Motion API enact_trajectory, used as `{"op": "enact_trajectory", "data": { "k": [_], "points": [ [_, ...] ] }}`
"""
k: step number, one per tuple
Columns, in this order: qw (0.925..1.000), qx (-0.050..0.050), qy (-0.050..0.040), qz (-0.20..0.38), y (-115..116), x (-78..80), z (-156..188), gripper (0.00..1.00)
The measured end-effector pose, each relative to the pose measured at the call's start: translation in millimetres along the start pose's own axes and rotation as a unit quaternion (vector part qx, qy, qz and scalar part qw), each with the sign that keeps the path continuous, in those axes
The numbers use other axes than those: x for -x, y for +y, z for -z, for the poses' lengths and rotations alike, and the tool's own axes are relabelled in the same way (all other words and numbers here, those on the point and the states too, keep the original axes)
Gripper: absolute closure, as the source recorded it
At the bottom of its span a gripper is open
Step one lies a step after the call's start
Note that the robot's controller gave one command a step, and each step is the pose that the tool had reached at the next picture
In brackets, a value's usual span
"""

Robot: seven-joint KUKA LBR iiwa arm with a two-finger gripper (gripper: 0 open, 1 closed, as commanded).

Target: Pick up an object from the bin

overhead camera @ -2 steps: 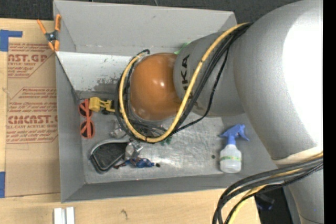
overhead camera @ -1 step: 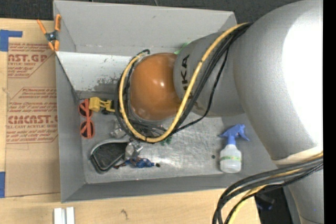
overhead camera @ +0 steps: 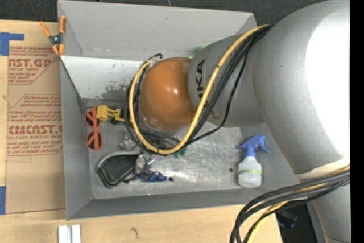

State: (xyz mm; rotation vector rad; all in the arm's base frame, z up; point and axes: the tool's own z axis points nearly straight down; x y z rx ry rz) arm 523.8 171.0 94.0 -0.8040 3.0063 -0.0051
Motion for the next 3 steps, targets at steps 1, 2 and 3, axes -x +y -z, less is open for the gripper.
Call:
{"op": "enact_trajectory", "data": {
  "k": [1,2,3],
  "points": [
    [1.0,0.0,0.0,0.0,0.0,0.0,0.0,1.0],
    [1.0,0.0,0.0,0.0,0.0,0.0,0.0,1.0],
    [1.0,0.0,-0.0001,0.0,0.0,0.0,0.0,1.0]
  ]
}}
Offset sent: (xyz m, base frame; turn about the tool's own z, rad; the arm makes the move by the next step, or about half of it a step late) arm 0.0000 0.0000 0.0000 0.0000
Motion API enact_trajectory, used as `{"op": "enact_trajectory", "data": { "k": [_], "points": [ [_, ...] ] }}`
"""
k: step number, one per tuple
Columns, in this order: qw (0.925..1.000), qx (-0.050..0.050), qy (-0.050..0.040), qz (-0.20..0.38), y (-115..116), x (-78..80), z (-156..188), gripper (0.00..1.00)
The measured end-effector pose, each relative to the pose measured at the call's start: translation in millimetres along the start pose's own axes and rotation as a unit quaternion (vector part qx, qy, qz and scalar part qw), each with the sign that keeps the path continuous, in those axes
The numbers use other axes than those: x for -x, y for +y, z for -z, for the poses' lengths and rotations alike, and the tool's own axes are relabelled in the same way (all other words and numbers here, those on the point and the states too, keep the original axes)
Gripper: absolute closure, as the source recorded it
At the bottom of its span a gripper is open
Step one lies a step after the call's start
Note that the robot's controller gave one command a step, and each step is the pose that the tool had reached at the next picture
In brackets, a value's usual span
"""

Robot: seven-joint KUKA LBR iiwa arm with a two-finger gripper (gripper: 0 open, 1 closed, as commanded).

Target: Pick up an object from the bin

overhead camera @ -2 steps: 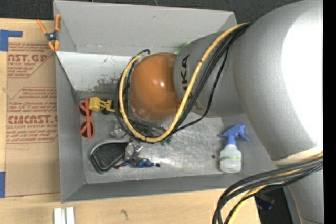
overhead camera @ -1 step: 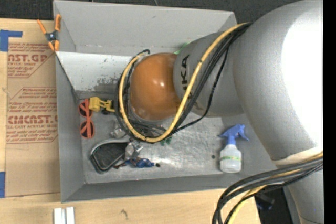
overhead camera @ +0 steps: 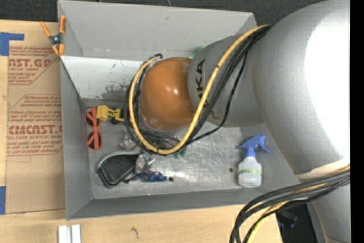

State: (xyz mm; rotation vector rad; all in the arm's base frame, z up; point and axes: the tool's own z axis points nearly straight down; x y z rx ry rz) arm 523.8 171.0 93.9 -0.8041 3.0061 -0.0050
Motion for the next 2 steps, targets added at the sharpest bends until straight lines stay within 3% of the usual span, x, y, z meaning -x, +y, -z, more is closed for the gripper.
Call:
{"op": "enact_trajectory", "data": {
  "k": [2],
  "points": [
    [1.0,0.0,0.0,0.0,0.0,0.0,0.0,1.0]
  ]
}}
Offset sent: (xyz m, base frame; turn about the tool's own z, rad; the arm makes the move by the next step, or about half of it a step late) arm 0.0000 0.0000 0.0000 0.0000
